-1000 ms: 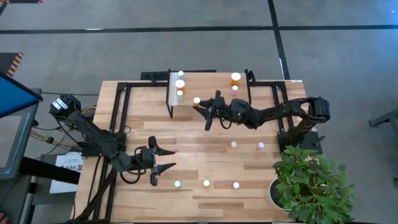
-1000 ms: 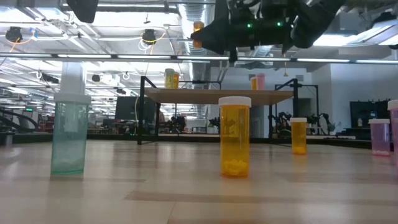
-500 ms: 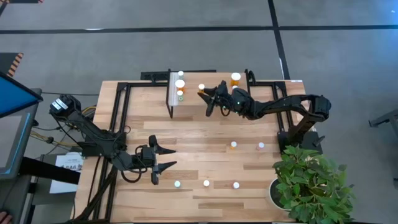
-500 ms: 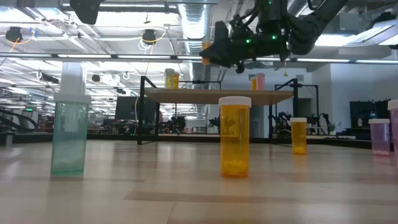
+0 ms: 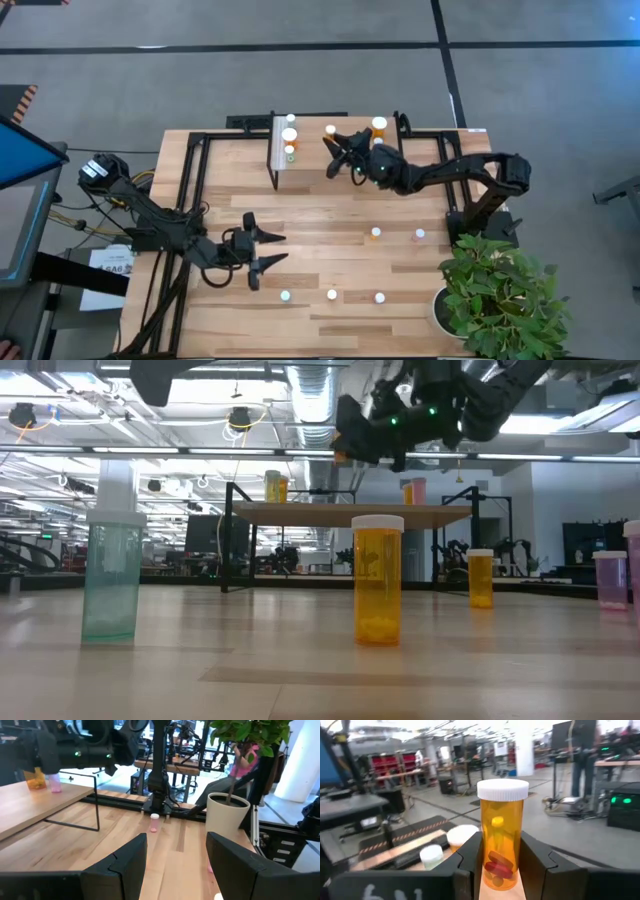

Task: Pick and place medicine bottles onto shelf by color
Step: Put the bottom left small orange pill bottle on the shelf

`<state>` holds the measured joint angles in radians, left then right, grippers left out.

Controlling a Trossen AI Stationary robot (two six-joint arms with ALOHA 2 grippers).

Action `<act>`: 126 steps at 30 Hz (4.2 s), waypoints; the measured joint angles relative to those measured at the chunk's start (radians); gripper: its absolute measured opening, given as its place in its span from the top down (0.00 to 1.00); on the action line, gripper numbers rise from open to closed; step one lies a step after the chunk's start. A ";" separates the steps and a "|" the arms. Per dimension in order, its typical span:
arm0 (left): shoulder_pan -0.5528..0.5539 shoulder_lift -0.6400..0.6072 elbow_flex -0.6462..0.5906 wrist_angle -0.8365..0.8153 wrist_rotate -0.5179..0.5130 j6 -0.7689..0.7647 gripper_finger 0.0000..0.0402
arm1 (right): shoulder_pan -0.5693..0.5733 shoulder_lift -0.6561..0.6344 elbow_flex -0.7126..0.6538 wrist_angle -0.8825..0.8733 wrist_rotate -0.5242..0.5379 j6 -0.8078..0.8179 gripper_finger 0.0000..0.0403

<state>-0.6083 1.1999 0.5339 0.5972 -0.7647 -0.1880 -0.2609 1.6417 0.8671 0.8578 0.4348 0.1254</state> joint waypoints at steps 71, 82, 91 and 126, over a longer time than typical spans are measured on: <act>0.003 -0.003 0.000 0.042 0.079 0.009 0.52 | 0.005 0.265 0.313 -0.396 0.141 0.074 0.42; 0.003 -0.003 0.000 0.037 0.079 -0.009 0.52 | -0.021 0.016 0.336 -0.571 0.078 -0.016 0.42; 0.003 -0.004 0.000 0.049 0.078 -0.008 0.52 | -0.191 0.073 0.688 -1.169 -0.354 0.006 0.42; -0.001 -0.022 0.000 0.034 0.106 -0.015 0.52 | -0.343 0.540 1.376 -1.686 -0.621 -0.493 0.42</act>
<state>-0.6094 1.1778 0.5341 0.6310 -0.6591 -0.2034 -0.6037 2.1818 2.2429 -0.8281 -0.1865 -0.3680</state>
